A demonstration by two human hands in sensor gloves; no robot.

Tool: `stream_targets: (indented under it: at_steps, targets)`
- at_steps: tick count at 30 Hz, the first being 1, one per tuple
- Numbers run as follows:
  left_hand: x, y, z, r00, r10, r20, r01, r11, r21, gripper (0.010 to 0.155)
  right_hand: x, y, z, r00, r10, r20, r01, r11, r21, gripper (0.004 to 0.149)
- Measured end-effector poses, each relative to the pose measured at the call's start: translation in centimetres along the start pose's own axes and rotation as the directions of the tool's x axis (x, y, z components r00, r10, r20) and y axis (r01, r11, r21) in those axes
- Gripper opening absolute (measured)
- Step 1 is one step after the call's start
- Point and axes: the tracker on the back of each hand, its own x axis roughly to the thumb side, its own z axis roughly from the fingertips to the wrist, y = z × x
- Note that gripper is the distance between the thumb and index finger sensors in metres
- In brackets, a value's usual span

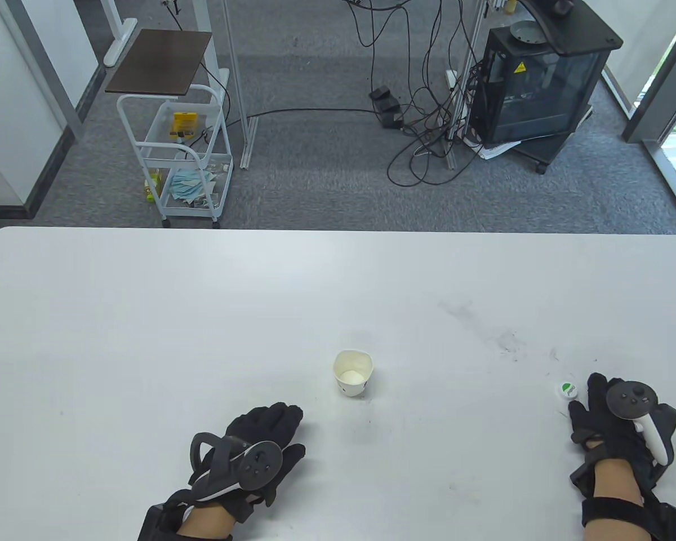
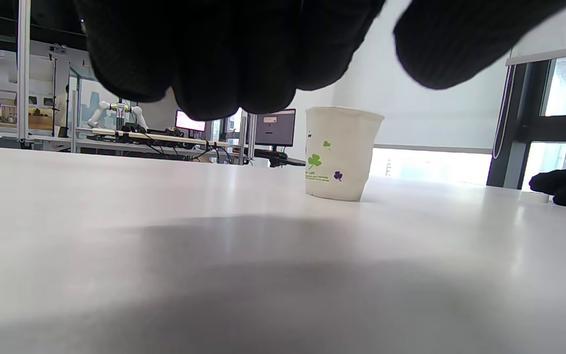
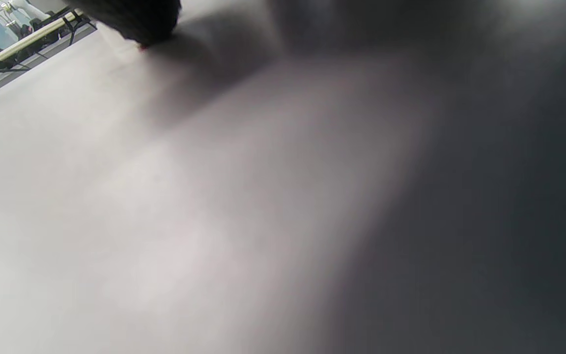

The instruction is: Flick bottle cap to knock over paper cup

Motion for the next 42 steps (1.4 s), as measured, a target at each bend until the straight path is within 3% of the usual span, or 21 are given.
stream_targets:
  at_steps: [7,12,17,22,27,35,42]
  targets:
    - [0.0,0.0,0.0,1.000,-0.008,-0.002,0.008,1.000,-0.012,0.067,2.9,0.8,-0.5,0.990,0.112,0.089,-0.114,0.993,0.022,0.067]
    - [0.0,-0.2,-0.1,1.000,-0.009,-0.004,0.009,0.999,-0.031,0.067,3.7,0.7,0.1,0.982,0.148,0.113,-0.143,0.988,-0.054,0.061]
    - [-0.1,0.3,0.1,1.000,0.007,-0.010,-0.007,1.000,-0.014,0.067,4.4,0.7,1.9,0.960,0.183,0.212,-0.151,0.976,-0.157,0.061]
    - [-0.1,0.5,0.1,1.000,0.020,-0.004,-0.020,1.000,-0.002,0.067,7.0,2.0,4.6,0.884,0.323,0.338,-0.228,0.929,-0.292,0.062]
    - [-0.2,0.7,0.1,0.999,0.036,-0.007,-0.036,0.999,0.005,0.067,12.5,6.5,7.8,0.807,0.385,0.447,-0.300,0.920,-0.250,0.060]
    - [-0.2,0.7,0.1,0.999,0.045,-0.008,-0.045,0.999,-0.003,0.067,22.7,15.3,15.9,0.654,0.420,0.629,-0.389,0.900,-0.197,0.061]
    - [-0.6,0.8,0.2,0.998,0.064,-0.013,-0.064,0.998,0.004,0.067,27.0,19.1,18.1,0.626,0.463,0.627,-0.469,0.866,-0.173,0.062]
